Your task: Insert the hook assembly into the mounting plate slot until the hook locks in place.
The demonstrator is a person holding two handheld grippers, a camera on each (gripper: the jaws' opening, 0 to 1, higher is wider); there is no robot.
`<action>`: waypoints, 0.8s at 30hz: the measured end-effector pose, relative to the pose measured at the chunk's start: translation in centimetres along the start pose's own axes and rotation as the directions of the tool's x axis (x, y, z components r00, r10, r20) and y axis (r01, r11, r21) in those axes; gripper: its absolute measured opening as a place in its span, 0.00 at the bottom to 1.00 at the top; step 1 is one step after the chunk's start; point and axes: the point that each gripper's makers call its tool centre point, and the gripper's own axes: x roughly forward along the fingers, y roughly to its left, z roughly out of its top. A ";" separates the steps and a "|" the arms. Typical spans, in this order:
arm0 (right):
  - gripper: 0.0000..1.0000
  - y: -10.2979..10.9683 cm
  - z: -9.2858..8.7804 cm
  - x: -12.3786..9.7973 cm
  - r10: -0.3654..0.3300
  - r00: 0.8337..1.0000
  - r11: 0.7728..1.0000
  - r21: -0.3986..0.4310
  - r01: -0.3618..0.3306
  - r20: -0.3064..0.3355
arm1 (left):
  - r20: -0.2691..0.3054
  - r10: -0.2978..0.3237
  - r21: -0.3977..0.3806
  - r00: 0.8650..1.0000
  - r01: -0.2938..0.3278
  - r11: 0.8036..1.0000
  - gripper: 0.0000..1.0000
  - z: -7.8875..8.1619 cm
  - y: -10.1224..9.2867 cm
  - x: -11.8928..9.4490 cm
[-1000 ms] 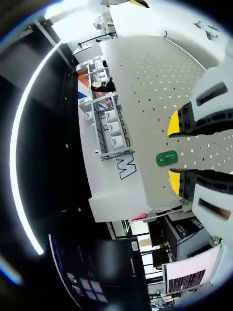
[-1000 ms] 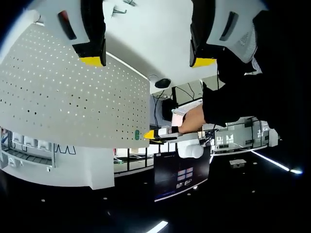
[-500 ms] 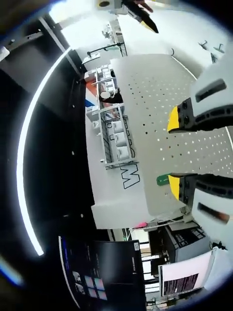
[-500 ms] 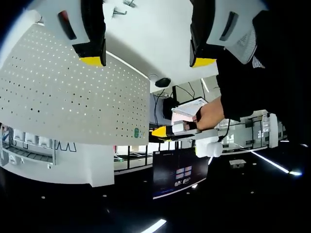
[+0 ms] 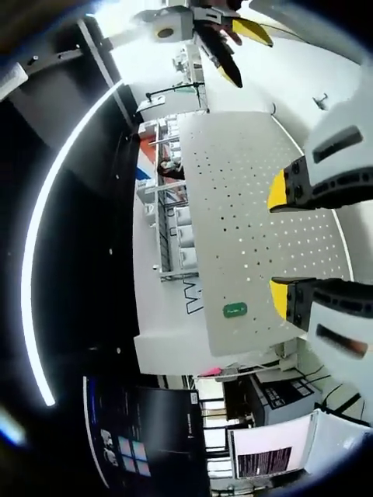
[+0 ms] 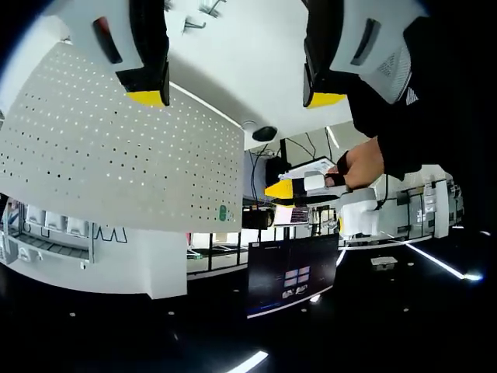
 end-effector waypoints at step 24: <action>0.63 -6.3 -2.3 -2.2 -0.160 0.986 0.987 0.011 0.161 -0.045 | -0.074 -0.117 -0.079 0.990 0.112 0.991 0.32 -4.5 -5.6 -3.7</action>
